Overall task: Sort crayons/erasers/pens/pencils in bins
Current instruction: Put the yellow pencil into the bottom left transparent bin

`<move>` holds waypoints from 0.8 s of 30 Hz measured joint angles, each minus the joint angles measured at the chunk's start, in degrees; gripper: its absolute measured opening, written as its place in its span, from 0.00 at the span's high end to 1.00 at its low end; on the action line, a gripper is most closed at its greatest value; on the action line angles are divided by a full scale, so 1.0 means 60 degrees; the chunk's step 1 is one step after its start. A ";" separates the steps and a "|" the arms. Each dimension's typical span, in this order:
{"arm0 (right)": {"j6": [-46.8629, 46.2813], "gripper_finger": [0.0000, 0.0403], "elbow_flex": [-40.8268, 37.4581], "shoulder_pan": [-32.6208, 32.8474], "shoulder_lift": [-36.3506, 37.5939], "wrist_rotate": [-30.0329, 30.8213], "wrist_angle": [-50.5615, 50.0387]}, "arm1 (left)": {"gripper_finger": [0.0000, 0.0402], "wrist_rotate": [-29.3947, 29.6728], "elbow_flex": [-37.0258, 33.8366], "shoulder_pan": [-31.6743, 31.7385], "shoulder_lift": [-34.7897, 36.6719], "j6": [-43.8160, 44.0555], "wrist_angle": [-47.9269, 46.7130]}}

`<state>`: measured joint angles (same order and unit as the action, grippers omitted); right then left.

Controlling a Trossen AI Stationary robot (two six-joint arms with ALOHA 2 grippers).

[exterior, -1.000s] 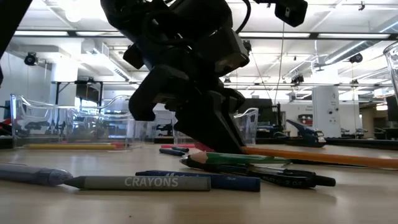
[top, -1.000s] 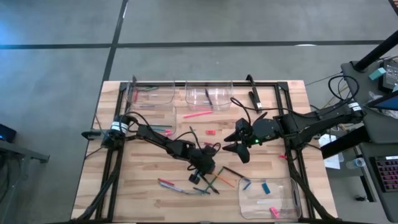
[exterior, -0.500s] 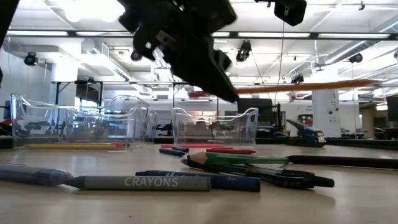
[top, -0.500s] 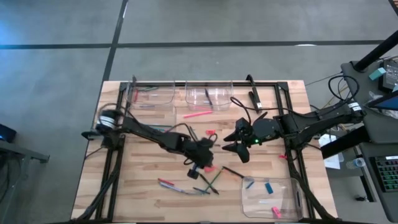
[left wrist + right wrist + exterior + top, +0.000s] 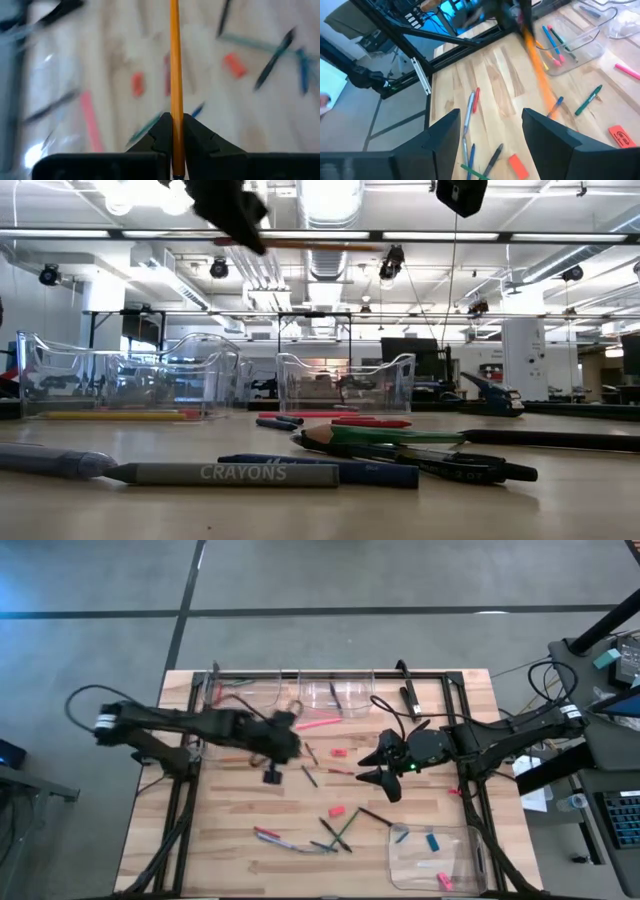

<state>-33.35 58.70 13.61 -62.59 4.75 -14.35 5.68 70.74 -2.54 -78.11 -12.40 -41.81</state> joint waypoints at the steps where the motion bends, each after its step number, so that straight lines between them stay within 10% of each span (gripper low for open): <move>1: 0.0031 0.50 0.0000 -0.0004 -0.0015 0.0054 0.0017 | 0.97 0.0186 -0.0087 0.0112 0.0339 0.0007 -0.0369; 24: 0.0699 0.50 0.0000 -0.0007 -0.0035 0.1184 0.0013 | 0.97 0.1400 -0.4350 0.1245 0.6211 0.2463 -0.4370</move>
<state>-29.15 58.70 13.56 -62.81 11.85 -14.28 14.07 44.64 4.93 -40.84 2.38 -68.03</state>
